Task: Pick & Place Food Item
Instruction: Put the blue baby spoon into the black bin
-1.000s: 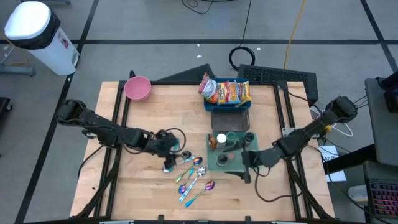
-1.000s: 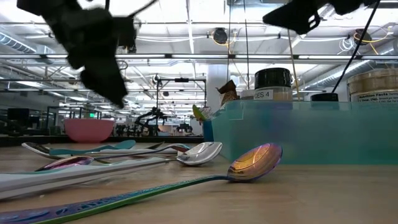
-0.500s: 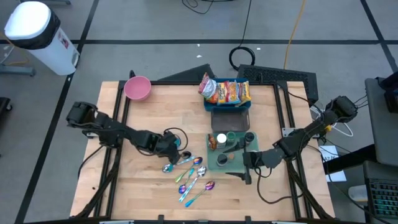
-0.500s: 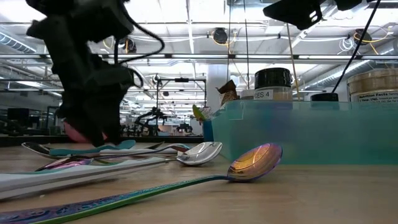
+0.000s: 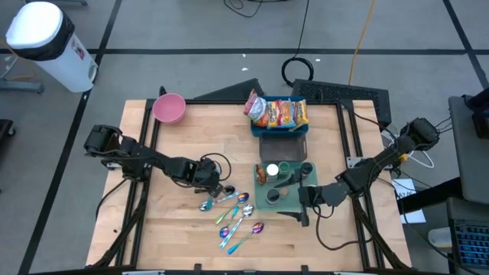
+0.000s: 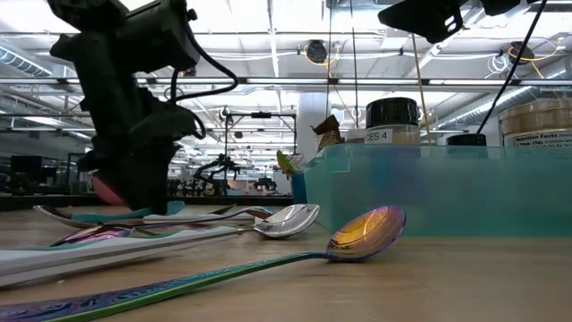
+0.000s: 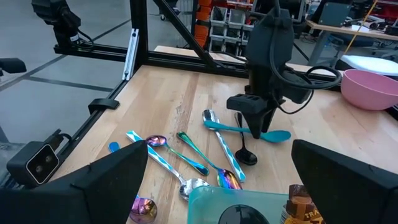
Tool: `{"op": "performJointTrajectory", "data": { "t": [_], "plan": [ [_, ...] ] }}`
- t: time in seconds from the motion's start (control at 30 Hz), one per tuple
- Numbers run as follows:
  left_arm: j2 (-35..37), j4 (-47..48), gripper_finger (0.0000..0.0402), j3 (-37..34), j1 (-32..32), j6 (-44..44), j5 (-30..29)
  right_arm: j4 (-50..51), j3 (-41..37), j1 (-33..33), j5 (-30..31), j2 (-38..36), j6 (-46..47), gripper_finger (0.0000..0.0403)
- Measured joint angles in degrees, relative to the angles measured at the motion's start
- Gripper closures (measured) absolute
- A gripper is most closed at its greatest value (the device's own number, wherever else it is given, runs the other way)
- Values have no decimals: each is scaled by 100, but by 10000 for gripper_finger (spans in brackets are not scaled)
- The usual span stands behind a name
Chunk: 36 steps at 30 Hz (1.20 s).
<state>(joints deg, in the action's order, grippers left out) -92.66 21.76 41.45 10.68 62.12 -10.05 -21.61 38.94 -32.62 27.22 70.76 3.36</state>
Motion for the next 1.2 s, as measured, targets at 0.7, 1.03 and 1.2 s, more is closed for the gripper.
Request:
{"op": "performJointTrajectory", "data": {
  "t": [0.7,1.03,1.2],
  "plan": [
    [651,-157,374,102,93,-1271,-677,-36,0,0,0,2,-129,10],
    [1249,-1848,378,107,525,-3052,-1558,-351,0,40,575,2,-173,10],
    [1276,-3203,378,114,538,-4467,-1756,-850,0,296,581,64,51,10]
  ]
}}
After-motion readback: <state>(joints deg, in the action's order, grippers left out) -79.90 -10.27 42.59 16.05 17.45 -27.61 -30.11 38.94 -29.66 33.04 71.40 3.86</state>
